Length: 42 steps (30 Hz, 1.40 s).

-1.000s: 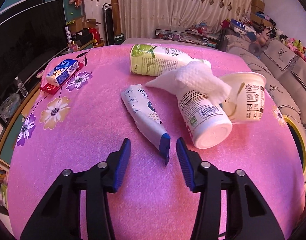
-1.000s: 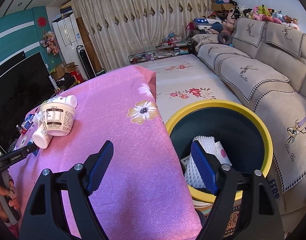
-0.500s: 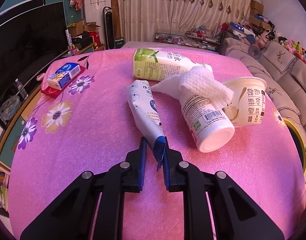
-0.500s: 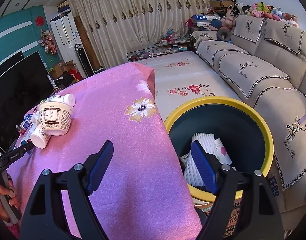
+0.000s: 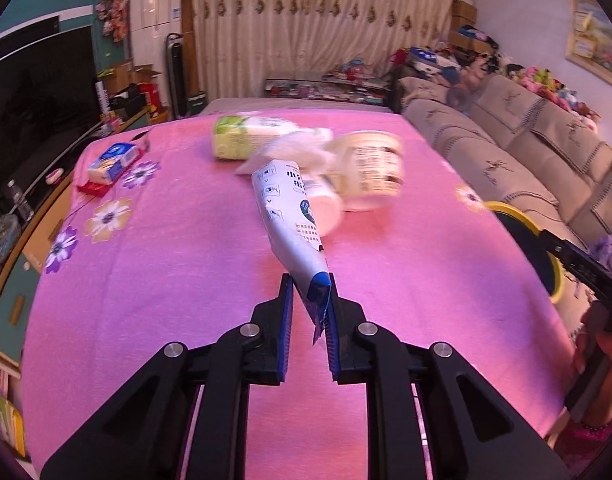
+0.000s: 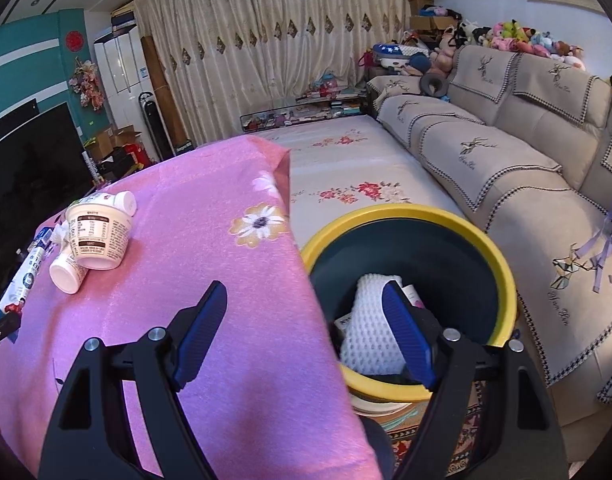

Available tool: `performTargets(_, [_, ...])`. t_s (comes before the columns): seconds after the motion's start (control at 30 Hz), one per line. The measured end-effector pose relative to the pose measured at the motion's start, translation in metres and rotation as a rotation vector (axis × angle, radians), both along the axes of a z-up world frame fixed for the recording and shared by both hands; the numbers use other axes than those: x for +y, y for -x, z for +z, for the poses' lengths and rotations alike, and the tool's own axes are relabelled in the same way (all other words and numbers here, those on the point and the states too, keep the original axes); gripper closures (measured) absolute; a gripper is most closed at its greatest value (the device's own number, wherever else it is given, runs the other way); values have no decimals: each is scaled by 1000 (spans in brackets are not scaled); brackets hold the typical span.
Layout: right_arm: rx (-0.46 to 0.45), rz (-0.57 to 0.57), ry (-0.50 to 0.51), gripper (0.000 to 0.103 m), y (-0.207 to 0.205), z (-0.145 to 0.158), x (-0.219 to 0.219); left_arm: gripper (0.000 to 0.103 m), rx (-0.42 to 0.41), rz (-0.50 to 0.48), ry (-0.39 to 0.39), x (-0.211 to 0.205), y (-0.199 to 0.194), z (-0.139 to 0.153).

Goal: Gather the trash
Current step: 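Carry the white tube with the left gripper over the bin and release, then withdraw the left gripper from the bin back toward the table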

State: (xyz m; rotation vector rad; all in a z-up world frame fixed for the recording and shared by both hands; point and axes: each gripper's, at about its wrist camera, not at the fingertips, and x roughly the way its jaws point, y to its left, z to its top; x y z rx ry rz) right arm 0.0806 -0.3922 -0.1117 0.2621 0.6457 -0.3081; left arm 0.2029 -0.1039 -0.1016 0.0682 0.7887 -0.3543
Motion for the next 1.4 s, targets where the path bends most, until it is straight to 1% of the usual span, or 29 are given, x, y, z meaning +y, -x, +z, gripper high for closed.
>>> performTargets(0.1, [-4, -38, 0, 28, 15, 1, -14, 88, -2, -76, 18, -27, 8, 4])
performTargets(0.2, [-10, -79, -8, 27, 31, 1, -30, 88, -4, -159, 21, -62, 13, 7])
performTargets(0.33, [-24, -123, -16, 27, 49, 3, -50, 88, 20, -272, 34, -113, 14, 8])
performTargets(0.47, [-39, -171, -19, 28, 66, 5, -71, 88, 37, -370, 27, -167, 15, 7])
performTargets(0.57, [-48, -202, -22, 27, 80, 7, -86, 88, 68, -439, 19, -208, 12, 3])
performTargets(0.7, [-61, -246, -18, 27, 99, 11, -103, 88, 93, -500, -5, -259, 7, -5])
performTargets(0.83, [-66, -289, -26, 27, 115, 10, -121, 88, 115, -539, -32, -304, -2, -16])
performTargets(1.0, [-62, -318, -39, 27, 124, 6, -133, 87, 144, -552, -59, -347, -13, -33])
performTargets(1.1, [-57, -320, -45, 27, 124, 4, -134, 80, 132, -542, -77, -362, -18, -40])
performTargets(1.2, [-52, -312, -46, 27, 121, 2, -131, 56, 119, -515, -79, -364, -22, -39])
performTargets(1.23, [-50, -308, -47, 27, 119, 2, -129, 54, 113, -503, -75, -360, -21, -36])
performTargets(1.3, [-47, -297, -49, 27, 115, 1, -127, 53, 100, -489, -61, -347, -17, -30])
performTargets(1.33, [-44, -291, -50, 27, 112, 1, -125, 49, 92, -480, -46, -337, -14, -24])
performTargets(1.37, [-42, -284, -50, 27, 109, 1, -122, 43, 84, -470, -27, -325, -12, -18])
performTargets(1.4, [-39, -277, -50, 27, 107, 0, -119, 39, 68, -456, -6, -312, -8, -11])
